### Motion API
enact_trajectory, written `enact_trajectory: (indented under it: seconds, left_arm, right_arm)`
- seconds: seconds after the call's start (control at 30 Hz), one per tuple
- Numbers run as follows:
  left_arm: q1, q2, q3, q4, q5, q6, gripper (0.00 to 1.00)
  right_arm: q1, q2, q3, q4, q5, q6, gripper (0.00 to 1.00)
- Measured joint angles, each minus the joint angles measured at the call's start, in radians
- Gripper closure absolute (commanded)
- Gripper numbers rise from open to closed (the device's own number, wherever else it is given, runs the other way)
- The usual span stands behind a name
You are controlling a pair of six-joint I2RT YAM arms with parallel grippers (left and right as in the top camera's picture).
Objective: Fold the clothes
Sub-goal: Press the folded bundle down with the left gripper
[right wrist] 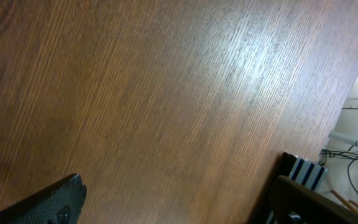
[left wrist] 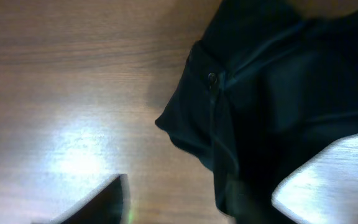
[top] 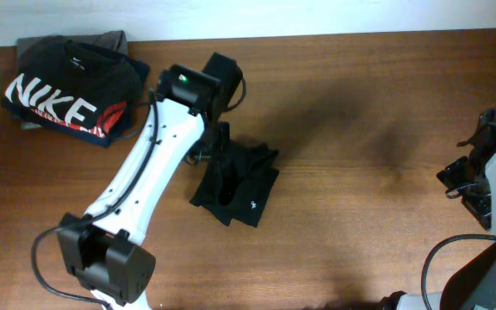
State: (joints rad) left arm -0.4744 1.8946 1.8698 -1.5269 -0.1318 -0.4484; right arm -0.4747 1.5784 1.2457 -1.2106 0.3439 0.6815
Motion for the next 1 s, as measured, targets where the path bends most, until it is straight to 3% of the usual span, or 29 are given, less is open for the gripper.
enact_trajectory:
  seconds: [0.17,0.57,1.0]
  left_arm:
    - [0.0,0.0,-0.165,0.119,0.043,0.002,0.81]
    - [-0.013,0.002,-0.384,0.39,0.309,0.012,0.83]
    - [-0.19,0.002,-0.42,0.525,0.369,0.014,0.78]
  right_arm:
    - [0.0,0.0,0.0,0.0,-0.003,0.0,0.01]
    - [0.0,0.0,0.0,0.0,-0.002,0.0,0.01]
    - [0.0,0.0,0.0,0.001,-0.002,0.0,0.01]
